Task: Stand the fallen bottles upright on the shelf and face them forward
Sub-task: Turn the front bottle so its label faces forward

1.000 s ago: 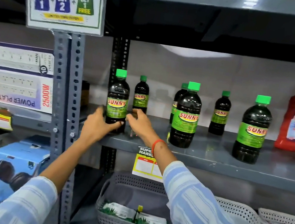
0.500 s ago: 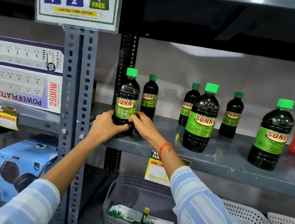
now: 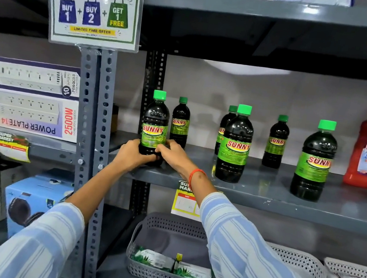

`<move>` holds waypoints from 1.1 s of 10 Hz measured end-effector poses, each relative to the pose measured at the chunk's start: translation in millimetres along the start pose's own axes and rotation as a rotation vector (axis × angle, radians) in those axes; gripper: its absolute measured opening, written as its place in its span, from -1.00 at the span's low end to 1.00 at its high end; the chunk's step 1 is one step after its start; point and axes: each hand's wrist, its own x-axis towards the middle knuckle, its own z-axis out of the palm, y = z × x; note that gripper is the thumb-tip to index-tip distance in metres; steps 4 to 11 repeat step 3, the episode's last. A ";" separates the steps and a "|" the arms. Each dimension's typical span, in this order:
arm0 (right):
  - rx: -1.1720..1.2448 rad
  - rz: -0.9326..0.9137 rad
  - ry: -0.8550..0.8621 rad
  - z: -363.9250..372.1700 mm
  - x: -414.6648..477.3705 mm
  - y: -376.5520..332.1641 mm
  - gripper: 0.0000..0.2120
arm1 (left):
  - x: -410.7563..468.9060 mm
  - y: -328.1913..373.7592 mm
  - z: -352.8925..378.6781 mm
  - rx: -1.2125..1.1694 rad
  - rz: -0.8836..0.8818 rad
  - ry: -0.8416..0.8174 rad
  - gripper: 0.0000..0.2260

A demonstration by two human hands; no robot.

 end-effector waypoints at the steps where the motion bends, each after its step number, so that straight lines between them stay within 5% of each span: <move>1: 0.004 0.006 -0.016 -2.0 -1.7 -1.4 -0.82 | 1.7 1.8 0.3 -0.007 -0.014 -0.020 -0.74; 11: -0.073 0.054 -0.005 -11.4 -15.5 -12.3 -0.70 | -10.7 21.9 -6.5 0.121 -0.108 -0.048 -0.70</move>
